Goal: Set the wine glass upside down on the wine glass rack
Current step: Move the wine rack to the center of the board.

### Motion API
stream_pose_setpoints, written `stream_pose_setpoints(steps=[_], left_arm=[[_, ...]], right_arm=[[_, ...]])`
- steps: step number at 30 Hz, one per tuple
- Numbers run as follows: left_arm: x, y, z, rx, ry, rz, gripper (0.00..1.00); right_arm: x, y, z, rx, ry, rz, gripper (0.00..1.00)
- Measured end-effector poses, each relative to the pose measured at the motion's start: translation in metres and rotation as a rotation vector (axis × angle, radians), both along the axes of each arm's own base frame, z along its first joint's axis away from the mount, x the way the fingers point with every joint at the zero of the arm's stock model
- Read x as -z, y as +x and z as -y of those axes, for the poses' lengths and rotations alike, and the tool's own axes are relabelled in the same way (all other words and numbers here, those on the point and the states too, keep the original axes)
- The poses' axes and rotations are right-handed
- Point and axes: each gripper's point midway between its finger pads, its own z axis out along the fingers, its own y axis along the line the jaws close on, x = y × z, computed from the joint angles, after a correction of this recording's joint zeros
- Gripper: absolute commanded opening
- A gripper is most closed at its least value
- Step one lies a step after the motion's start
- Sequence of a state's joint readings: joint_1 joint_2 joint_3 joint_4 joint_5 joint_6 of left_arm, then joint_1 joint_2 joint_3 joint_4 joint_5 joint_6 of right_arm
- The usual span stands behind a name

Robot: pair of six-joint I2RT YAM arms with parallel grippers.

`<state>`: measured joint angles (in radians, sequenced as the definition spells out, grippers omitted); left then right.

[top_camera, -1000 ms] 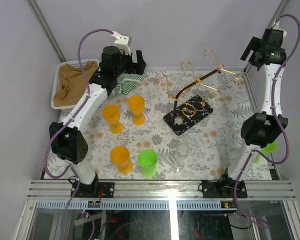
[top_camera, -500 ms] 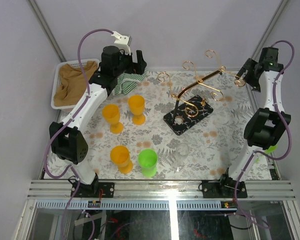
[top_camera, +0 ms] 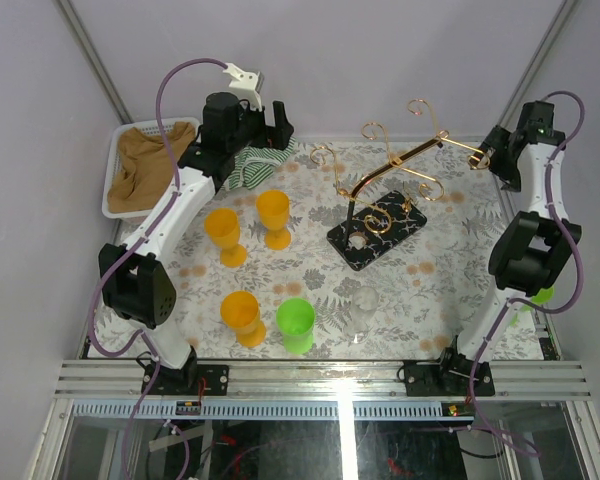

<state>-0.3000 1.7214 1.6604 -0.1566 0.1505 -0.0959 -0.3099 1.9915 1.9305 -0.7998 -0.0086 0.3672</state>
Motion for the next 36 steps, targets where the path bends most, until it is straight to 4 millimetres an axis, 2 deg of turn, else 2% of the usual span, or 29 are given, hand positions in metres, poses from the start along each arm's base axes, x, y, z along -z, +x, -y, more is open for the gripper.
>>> stream_pose_setpoints(steps=[4, 8, 10, 13, 19, 21, 27, 36], left_arm=[[0.004, 0.000, 0.000, -0.001, 0.002, -0.007, 1.00], [0.006, 0.000, -0.002, -0.004, 0.004, -0.011, 1.00], [0.006, 0.001, -0.003, -0.006, 0.004, -0.011, 1.00], [0.006, 0.001, -0.004, -0.008, 0.004, -0.010, 1.00], [0.006, 0.003, -0.007, -0.024, 0.011, -0.008, 1.00], [0.006, 0.003, -0.008, -0.029, 0.012, -0.008, 1.00], [0.007, 0.003, -0.012, -0.041, 0.015, -0.008, 1.00], [-0.003, -0.004, -0.018, -0.059, 0.012, 0.012, 1.00]], right_arm=[[0.015, -0.003, -0.004, -0.008, 0.019, -0.021, 0.99], [0.061, -0.024, -0.017, -0.018, 0.083, -0.118, 0.99], [0.078, -0.035, -0.024, -0.021, 0.111, -0.163, 0.99], [0.092, -0.043, -0.034, -0.028, 0.130, -0.198, 1.00], [0.095, -0.035, -0.058, -0.081, 0.122, -0.188, 1.00], [0.096, -0.032, -0.058, -0.084, 0.115, -0.181, 1.00], [0.117, -0.032, -0.068, -0.101, 0.115, -0.227, 0.99], [0.111, -0.009, -0.079, -0.135, 0.111, -0.181, 0.99]])
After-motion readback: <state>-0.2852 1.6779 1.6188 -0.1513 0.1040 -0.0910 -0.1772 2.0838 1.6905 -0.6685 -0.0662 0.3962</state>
